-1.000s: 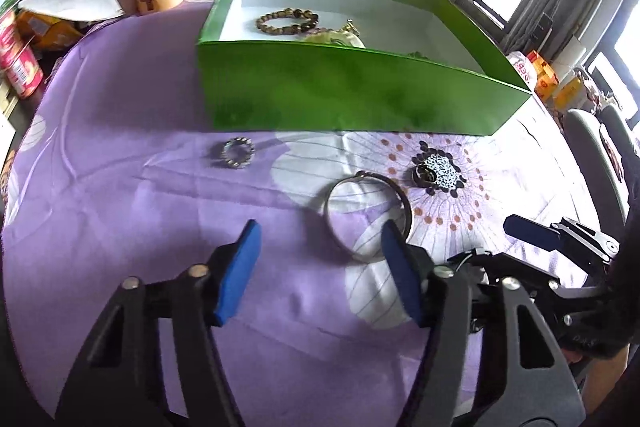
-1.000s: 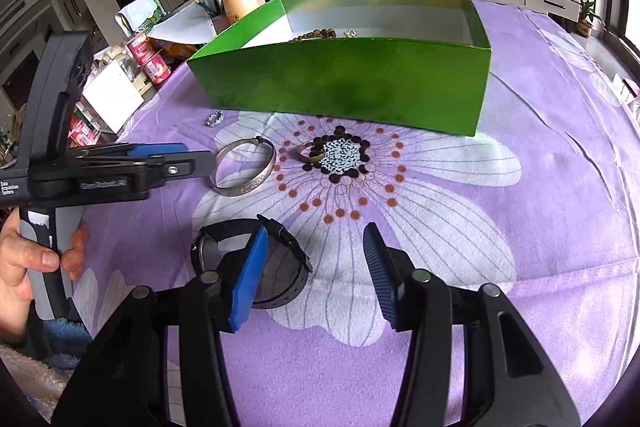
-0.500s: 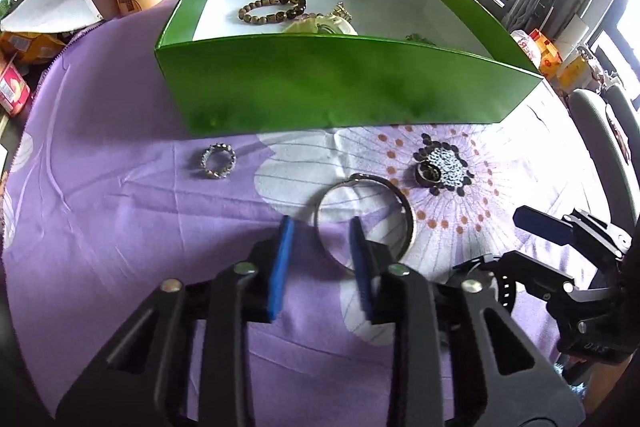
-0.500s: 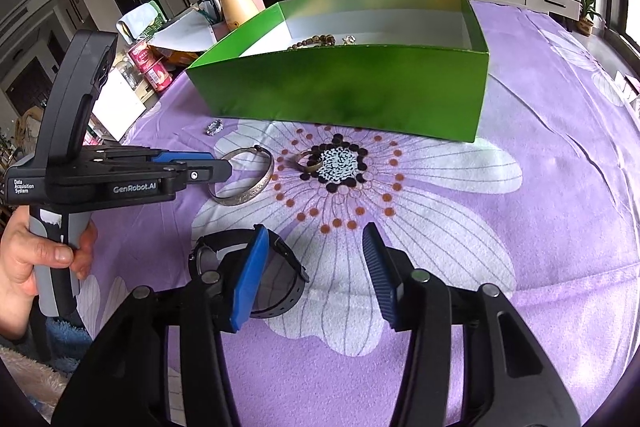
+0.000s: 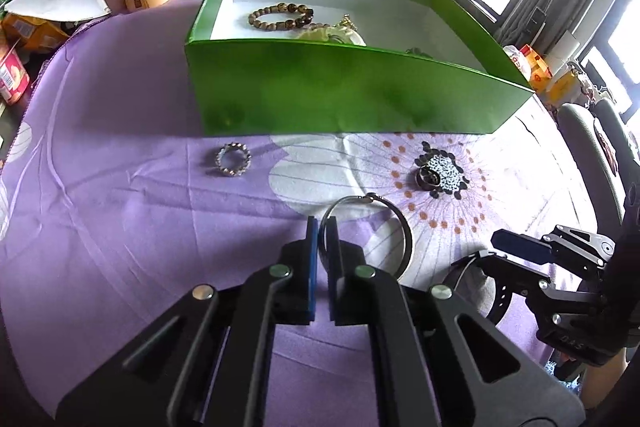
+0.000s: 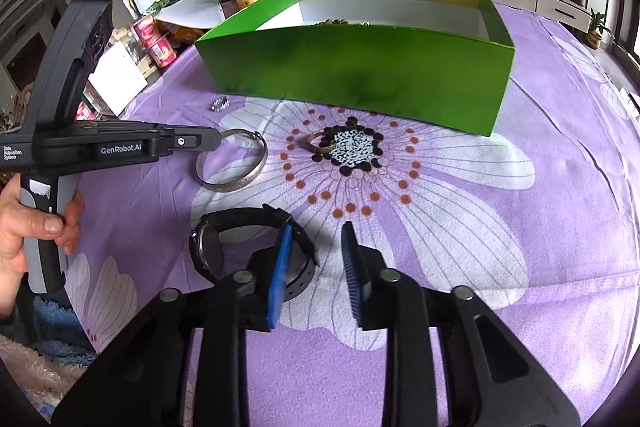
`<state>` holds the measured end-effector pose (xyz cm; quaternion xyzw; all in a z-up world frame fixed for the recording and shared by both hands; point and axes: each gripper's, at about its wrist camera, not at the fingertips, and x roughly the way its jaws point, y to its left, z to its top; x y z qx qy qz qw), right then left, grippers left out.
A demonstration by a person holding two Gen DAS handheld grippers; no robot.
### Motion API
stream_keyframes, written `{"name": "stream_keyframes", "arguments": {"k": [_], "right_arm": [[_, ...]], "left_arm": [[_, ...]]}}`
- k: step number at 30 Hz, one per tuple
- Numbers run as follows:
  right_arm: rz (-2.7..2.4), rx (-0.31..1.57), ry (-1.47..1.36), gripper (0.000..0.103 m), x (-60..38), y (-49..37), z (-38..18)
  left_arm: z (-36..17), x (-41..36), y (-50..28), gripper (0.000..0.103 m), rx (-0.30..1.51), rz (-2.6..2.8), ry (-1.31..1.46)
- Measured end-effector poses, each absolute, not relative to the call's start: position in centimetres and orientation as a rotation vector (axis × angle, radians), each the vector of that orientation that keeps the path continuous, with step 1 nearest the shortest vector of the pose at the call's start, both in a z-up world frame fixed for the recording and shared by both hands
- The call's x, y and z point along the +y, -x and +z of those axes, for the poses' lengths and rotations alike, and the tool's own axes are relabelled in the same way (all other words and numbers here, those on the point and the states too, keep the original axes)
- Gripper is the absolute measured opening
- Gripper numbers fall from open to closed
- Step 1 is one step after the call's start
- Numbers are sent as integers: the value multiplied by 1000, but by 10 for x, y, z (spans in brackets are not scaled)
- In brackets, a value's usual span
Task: Organize jewelry
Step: 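Grasp the silver bangle with the left tool while the right tool grasps the black watch, then carry both held pieces into the green box and open both tools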
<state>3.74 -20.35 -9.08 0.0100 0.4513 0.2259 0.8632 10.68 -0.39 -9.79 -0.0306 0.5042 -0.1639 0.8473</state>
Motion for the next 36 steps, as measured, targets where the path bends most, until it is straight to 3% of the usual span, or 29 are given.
{"name": "stream_keyframes", "arguments": {"k": [4,7,23,36], "right_arm": [[468,939,7,12,-198,-35,-90],[470,925,3,10,-198,-33,-86],[400,772,-68,10,-227,-37,-29],[355,652,-73,10,-239,-78,18]], "left_arm": [[-94,0,-102,3,1049,-348,67],[-90,4,-99,4,1041,-349,83],[-36,28,-100,4,938,-354,148],[13,27,-152,4,858,-355,182]]}}
